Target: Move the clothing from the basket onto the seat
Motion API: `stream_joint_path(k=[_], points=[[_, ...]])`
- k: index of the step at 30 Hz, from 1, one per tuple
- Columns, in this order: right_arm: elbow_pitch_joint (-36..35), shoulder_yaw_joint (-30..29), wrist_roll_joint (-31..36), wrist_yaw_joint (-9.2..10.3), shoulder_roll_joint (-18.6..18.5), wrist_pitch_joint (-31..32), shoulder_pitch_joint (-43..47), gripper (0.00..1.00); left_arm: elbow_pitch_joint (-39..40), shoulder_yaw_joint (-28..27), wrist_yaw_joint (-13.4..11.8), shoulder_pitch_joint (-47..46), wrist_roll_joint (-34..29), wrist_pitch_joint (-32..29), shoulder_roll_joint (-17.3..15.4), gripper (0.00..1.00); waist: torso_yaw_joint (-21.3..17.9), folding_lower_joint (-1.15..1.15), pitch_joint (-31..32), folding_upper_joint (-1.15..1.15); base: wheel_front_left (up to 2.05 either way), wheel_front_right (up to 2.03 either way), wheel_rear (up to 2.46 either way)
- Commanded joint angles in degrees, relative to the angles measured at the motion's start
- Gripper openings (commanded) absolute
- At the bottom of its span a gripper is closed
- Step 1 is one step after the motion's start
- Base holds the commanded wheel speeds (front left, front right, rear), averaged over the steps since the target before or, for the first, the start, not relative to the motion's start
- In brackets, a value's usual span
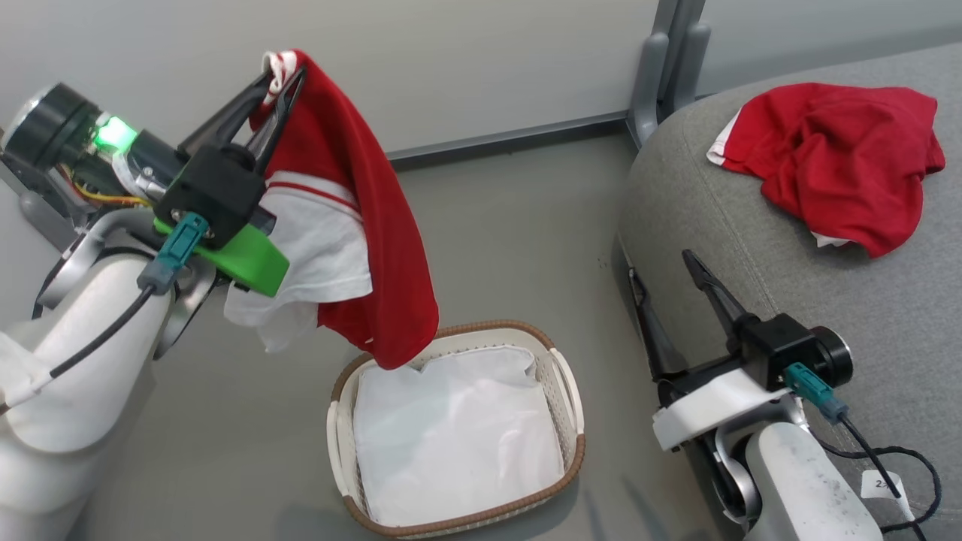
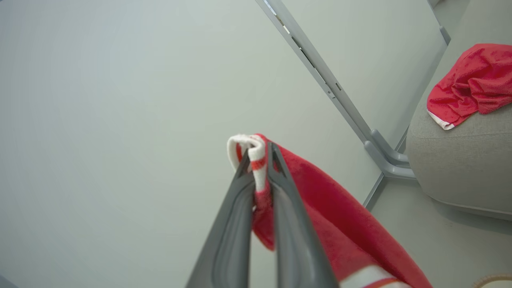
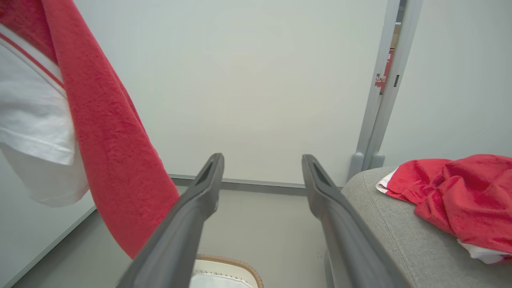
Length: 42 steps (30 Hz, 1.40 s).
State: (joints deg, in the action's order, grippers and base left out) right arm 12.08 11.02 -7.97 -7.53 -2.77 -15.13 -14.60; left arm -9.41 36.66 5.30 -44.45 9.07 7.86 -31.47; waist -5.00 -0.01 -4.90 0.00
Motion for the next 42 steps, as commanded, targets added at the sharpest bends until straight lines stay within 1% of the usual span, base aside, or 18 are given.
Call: stream_joint_path(k=[1, 6, 10, 12, 16, 20, 26, 33, 35, 42], points=[[-0.12, 1.14, -0.63, 0.08, -0.22, -0.03, -0.75, 1.0, 0.2, -0.19, 0.15, -1.53, 0.1, -0.68, 0.59, 0.0, 0.62, 0.01, 2.88, 0.0, 0.0, 0.0, 0.0], [0.21, 6.74, -2.21, 0.08, -0.22, -0.02, -4.14, 1.0, -1.1, 0.24, 0.54, -5.53, 0.35, -1.83, 2.07, 0.0, 0.53, 0.01, 3.5, 0.0, 0.0, 0.0, 0.0], [1.35, 12.86, -3.44, 0.08, -0.23, -0.02, -7.33, 1.0, -2.41, 0.96, 0.64, -7.31, 0.56, -1.72, 3.43, 0.0, 0.45, 0.01, 3.8, 0.0, 0.0, 0.0, 0.0], [2.62, 15.69, -3.84, 0.08, -0.23, -0.03, -8.73, 1.0, -2.83, 1.56, 0.73, -7.73, 0.56, -1.53, 3.91, 0.0, 0.51, 0.01, 3.95, 0.0, 0.0, 0.0, 0.0], [6.13, 19.36, -3.13, 0.08, -0.22, -0.03, -11.09, 1.0, -2.46, 3.15, 1.03, -8.26, 0.64, -1.39, 5.23, 0.0, 0.96, 0.01, 4.36, 0.0, 0.0, 0.0, 0.0], [8.59, 19.87, -3.46, 0.08, -0.21, -0.03, -12.47, 1.0, -0.89, 5.0, 1.28, -8.87, 0.76, -1.78, 6.55, 0.0, 2.17, 0.01, 4.88, 0.0, 0.0, 0.0, 0.0], [10.31, 19.31, -2.91, 0.08, -0.22, -0.03, -14.69, 1.0, 2.65, 7.73, 1.64, -9.69, 1.56, -2.04, 8.12, 0.0, 4.17, 0.01, 5.75, 0.0, 0.0, 0.0, 0.0], [11.01, 17.84, -2.22, 0.08, -0.21, -0.02, -17.13, 1.0, 5.73, 9.95, 1.88, -9.85, 2.18, -1.5, 8.12, 0.0, 5.71, 0.01, 6.57, 0.0, 0.0, 0.0, 0.0], [12.43, 19.29, -3.13, 0.08, -0.16, -0.02, -17.83, 1.0, 6.12, 10.4, 1.91, -9.74, 2.41, -1.07, 8.09, 0.0, 6.05, 0.01, 6.8, 0.0, 0.0, 0.0, 0.0], [18.88, 29.04, -9.48, 0.08, -0.24, -0.02, -22.52, 1.0, 6.48, 11.87, 2.02, -9.69, 3.34, -0.03, 8.75, 0.0, 7.11, 0.01, 7.21, 0.0, 0.0, 0.0, 0.0]])
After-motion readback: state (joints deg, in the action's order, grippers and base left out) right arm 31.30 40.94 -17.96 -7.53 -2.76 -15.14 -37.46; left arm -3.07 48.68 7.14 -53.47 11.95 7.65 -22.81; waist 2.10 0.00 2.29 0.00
